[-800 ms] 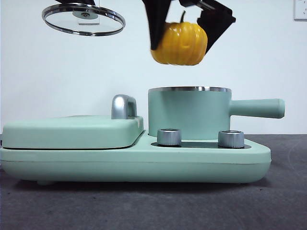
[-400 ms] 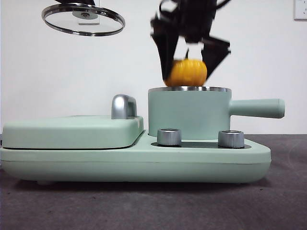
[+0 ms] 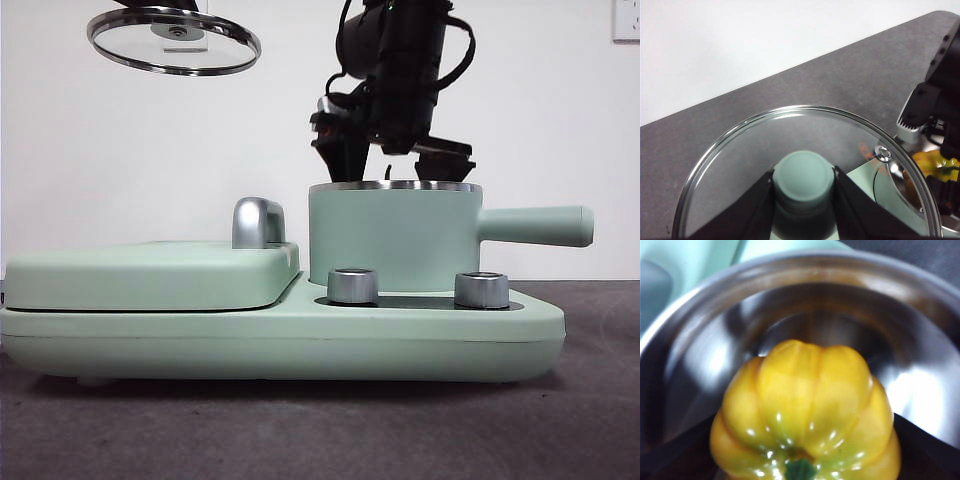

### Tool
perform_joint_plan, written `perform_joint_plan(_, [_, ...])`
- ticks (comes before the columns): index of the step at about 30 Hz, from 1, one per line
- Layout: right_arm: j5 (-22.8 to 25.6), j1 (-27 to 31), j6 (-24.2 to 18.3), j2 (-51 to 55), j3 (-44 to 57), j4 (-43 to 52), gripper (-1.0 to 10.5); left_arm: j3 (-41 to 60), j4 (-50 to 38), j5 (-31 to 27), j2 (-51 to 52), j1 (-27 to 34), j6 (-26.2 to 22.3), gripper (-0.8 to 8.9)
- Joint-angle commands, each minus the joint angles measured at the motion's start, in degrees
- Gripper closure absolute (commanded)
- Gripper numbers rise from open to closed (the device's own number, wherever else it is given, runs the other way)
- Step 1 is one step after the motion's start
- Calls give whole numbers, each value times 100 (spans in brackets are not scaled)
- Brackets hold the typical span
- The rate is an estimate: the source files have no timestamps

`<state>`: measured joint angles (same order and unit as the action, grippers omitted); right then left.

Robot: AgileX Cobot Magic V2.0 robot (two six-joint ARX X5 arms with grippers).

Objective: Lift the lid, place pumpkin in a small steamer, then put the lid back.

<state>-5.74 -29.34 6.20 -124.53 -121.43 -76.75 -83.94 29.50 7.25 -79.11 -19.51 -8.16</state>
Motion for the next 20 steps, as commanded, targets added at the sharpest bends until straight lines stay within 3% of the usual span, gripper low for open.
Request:
perform_joint_plan(1, [138, -63, -48, -229, -144, -157, 587, -186, -162, 4, 22, -4, -17, 727])
perform_joint_plan(16, [170, -81, -50, -426, -138, -177, 584, -184, -160, 7, 22, -4, -13, 727])
perform_joint_plan(20, [173, -81, -50, -426, -138, -177, 520, -184, -160, 4, 22, -4, -13, 727])
